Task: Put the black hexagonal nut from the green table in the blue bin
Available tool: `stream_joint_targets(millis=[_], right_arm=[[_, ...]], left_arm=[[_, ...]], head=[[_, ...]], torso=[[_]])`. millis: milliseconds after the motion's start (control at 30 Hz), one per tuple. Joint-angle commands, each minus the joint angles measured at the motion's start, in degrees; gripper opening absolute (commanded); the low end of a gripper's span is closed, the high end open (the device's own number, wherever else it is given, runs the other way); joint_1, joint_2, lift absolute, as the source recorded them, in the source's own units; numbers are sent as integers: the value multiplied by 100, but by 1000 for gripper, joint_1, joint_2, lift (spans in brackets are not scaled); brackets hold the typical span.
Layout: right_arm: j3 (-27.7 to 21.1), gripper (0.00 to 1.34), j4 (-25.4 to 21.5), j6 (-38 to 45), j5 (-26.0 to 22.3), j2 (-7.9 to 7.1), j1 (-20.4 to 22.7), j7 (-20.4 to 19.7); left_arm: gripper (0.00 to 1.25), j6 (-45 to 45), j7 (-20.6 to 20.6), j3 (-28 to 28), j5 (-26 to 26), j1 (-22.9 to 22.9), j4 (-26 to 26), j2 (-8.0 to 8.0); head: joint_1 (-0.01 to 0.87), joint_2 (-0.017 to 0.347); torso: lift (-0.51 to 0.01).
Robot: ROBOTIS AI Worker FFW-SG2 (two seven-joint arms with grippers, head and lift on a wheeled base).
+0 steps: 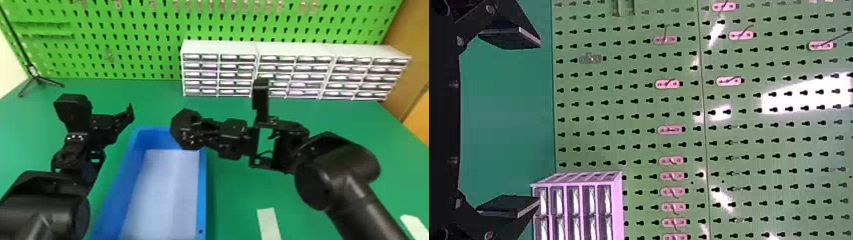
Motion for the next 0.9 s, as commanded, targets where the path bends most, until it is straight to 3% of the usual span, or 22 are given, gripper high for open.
stream_joint_targets(millis=[0, 867], right_arm=[[271, 368, 270, -93, -24, 155, -61, 15], [455, 368, 744, -84, 266, 322, -122, 24]], left_arm=[[1078, 0, 9, -7, -9, 2, 9, 0], [1078, 9, 9, -121, -70, -139, 79, 53]], head=[[683, 28], [683, 28]], torso=[[-96], [-96]])
